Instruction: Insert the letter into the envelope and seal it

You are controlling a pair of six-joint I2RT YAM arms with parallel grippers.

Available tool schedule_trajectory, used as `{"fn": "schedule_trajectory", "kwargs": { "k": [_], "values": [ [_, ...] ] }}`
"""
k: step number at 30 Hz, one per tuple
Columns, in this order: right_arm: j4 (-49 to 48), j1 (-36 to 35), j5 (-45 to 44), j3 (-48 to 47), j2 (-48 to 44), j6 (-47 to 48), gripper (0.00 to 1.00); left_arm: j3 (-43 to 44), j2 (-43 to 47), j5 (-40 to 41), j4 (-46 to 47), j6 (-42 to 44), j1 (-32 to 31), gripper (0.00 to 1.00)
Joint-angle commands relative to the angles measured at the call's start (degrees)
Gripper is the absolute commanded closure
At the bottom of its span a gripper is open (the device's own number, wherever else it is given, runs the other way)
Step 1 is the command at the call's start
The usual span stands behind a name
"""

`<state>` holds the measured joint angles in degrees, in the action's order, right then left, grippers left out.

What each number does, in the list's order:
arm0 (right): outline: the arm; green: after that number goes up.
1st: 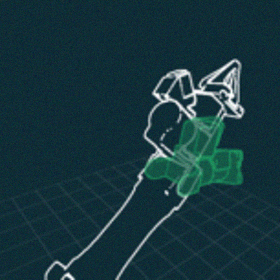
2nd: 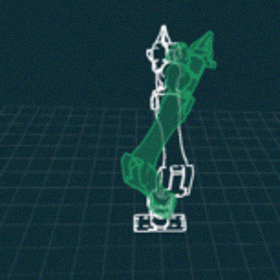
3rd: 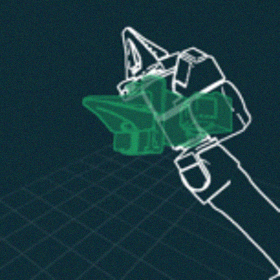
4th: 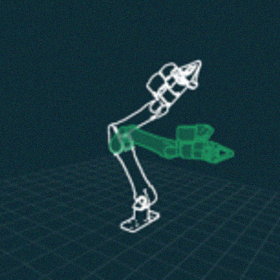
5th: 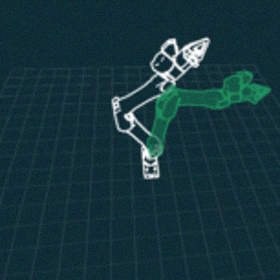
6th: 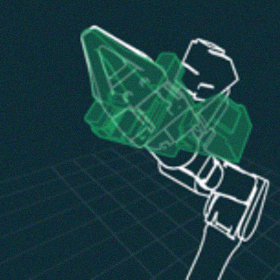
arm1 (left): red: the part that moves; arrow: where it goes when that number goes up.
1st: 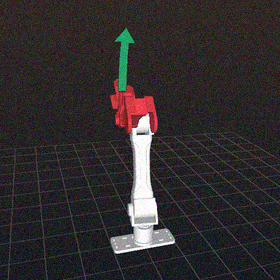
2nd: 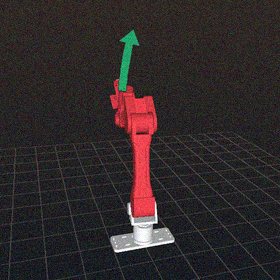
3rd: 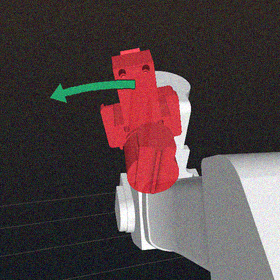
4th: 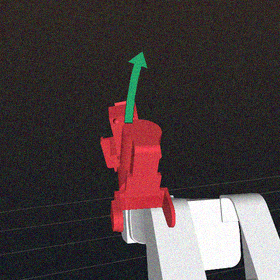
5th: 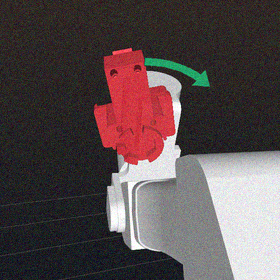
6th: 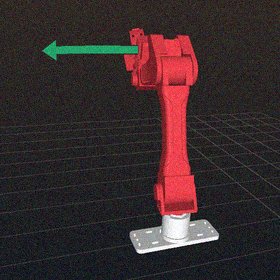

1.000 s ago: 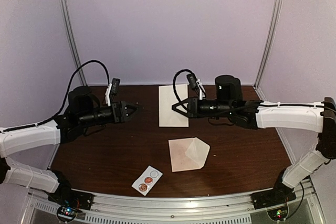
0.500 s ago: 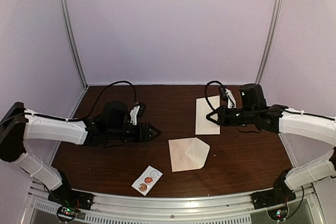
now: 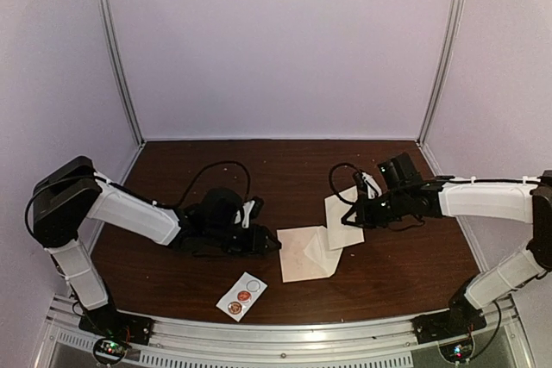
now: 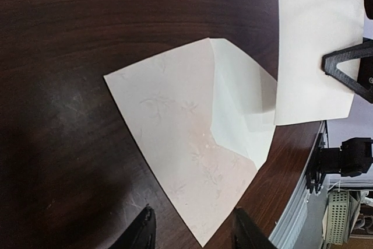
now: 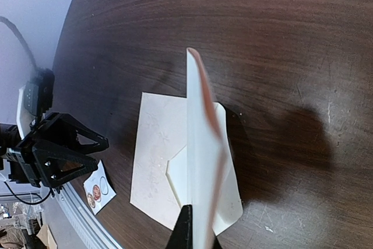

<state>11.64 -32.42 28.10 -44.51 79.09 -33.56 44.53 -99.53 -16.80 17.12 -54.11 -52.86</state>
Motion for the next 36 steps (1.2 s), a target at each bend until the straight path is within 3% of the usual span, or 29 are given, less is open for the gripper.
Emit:
{"fn": "schedule_trajectory", "kwargs": {
  "k": [1,36],
  "values": [
    [2.5,0.4,2.0,-0.2,1.4,1.2,1.00,1.6,-2.1,-1.4,4.1,-1.4,-1.2,0.55],
    [1.7,0.4,4.2,2.2,9.0,0.5,1.00,3.6,-8.6,-2.2,3.5,-0.3,-2.5,0.58]
  ]
}}
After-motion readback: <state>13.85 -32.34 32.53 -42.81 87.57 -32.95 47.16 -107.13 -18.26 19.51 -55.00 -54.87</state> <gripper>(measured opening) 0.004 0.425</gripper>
